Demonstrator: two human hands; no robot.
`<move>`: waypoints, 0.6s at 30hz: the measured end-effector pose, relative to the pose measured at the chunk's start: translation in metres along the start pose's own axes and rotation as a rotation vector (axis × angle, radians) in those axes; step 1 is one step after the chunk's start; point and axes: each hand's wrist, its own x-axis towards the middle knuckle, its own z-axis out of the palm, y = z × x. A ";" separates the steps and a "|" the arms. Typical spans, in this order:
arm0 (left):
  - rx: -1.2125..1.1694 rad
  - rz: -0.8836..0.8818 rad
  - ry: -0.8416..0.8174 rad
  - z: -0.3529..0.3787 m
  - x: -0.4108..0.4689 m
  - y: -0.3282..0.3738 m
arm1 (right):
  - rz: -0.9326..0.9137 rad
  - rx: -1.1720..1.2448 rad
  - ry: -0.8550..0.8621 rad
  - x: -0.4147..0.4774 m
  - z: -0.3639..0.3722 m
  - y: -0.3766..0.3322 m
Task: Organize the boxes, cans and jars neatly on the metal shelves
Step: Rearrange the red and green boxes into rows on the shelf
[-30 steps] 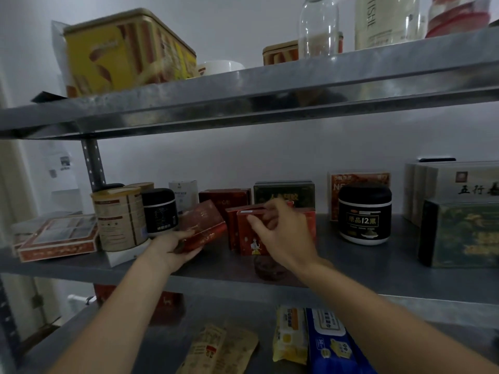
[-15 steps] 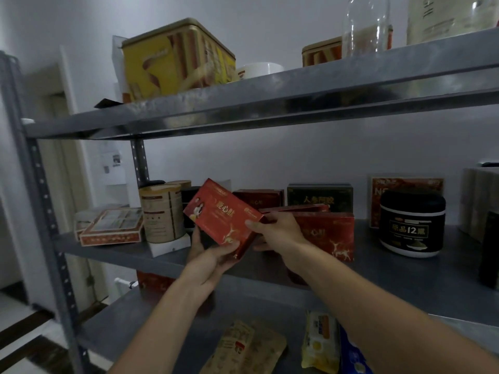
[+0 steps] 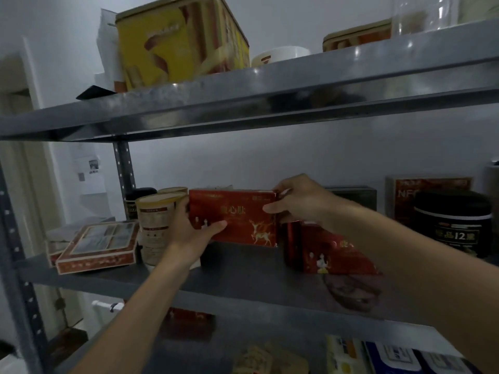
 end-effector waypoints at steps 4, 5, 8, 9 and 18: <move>-0.031 0.093 -0.004 0.008 0.028 -0.003 | -0.006 -0.033 0.083 0.020 -0.011 -0.010; -0.034 0.112 0.000 0.012 0.033 -0.003 | -0.011 -0.039 0.104 0.024 -0.014 -0.011; -0.009 0.119 0.003 0.028 0.047 -0.003 | 0.012 -0.050 0.160 0.037 -0.022 -0.011; -0.010 0.121 -0.002 0.033 0.050 -0.002 | 0.025 -0.050 0.175 0.042 -0.024 -0.009; -0.046 0.071 -0.011 0.074 0.083 -0.023 | 0.100 -0.149 0.228 0.083 -0.041 0.019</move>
